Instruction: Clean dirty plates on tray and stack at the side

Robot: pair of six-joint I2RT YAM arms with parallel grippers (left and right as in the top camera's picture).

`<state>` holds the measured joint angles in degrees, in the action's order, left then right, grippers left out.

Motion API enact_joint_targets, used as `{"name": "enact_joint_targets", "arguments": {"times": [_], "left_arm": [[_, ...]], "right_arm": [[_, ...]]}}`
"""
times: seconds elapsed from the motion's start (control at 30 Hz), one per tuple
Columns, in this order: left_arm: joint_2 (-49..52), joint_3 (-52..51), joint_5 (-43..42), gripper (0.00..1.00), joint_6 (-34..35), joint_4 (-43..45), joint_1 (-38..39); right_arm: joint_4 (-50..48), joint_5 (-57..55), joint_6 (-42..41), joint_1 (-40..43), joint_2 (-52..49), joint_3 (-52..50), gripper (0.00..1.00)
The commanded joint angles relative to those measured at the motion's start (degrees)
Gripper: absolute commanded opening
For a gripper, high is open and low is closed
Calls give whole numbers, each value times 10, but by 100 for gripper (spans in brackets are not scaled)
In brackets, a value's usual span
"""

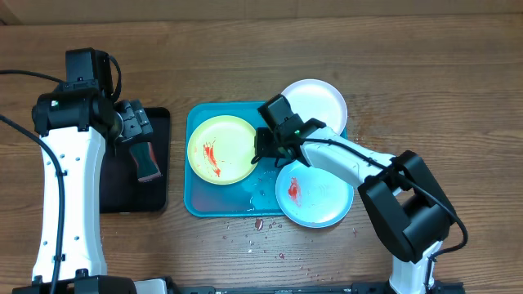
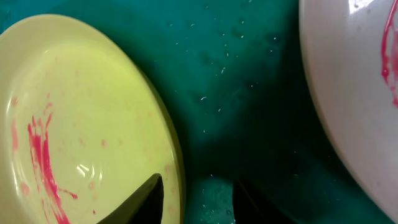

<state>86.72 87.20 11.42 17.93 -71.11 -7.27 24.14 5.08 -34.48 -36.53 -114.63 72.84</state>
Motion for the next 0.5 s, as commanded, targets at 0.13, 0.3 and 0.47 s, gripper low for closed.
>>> {"name": "enact_joint_targets", "arguments": {"times": [0.13, 0.3, 0.47], "left_arm": [[2, 4, 5, 92, -2, 7, -2], [2, -19, -22, 91, -75, 29, -2], [3, -29, -60, 90, -103, 45, -2]], "right_arm": [[-27, -16, 4, -7, -33, -2, 22], [-46, -16, 19, -14, -42, -2, 14], [-47, -20, 28, -19, -42, -2, 4]]}}
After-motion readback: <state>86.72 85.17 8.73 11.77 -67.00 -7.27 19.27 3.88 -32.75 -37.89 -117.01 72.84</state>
